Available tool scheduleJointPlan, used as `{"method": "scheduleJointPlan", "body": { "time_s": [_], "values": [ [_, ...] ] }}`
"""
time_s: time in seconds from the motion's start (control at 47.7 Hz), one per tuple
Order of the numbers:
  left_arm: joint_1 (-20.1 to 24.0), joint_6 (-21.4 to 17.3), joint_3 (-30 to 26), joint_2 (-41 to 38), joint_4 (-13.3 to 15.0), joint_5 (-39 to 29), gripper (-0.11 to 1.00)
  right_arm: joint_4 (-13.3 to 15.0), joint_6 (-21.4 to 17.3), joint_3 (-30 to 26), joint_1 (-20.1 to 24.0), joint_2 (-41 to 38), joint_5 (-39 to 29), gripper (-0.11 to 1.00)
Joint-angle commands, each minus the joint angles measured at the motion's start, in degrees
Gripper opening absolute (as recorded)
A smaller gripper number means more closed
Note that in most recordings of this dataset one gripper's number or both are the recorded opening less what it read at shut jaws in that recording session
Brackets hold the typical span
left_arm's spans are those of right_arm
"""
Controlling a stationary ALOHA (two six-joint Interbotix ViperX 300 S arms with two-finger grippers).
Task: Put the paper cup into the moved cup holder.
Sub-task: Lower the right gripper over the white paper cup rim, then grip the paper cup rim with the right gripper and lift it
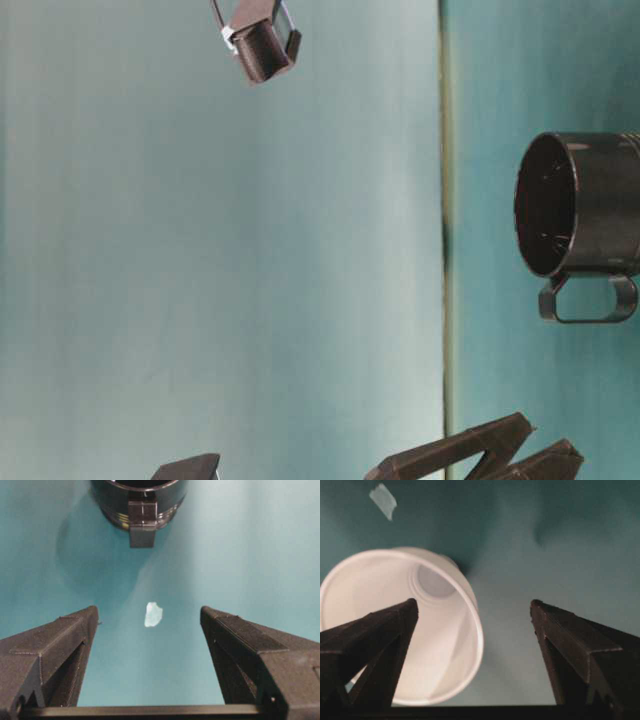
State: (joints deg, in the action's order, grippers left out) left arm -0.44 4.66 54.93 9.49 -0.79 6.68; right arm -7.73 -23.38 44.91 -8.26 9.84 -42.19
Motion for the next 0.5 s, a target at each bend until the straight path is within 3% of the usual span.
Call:
{"method": "scheduleJointPlan", "body": {
  "time_s": [0.0,0.21,0.294,0.378,0.482],
  "values": [
    [-0.2,0.1,-0.7,0.3,-0.2,0.3,0.83,-0.2,-0.5,-0.1,0.2,0.2,0.5,0.96],
    [-0.1,0.2,-0.7,0.4,-0.2,0.3,0.83,-0.3,-0.4,0.0,0.1,0.3,0.4,0.93],
    [-0.1,0.1,-0.7,0.3,-0.2,0.3,0.83,-0.2,-0.4,-0.1,0.2,0.3,0.4,0.87],
    [-0.1,0.1,-0.7,0.3,-0.2,0.3,0.83,-0.2,-0.4,-0.2,0.1,0.2,0.7,0.72],
    [-0.1,0.1,-0.7,0.4,-0.2,0.3,0.83,-0.2,-0.2,-0.4,0.2,0.2,0.8,0.43]
  ]
}}
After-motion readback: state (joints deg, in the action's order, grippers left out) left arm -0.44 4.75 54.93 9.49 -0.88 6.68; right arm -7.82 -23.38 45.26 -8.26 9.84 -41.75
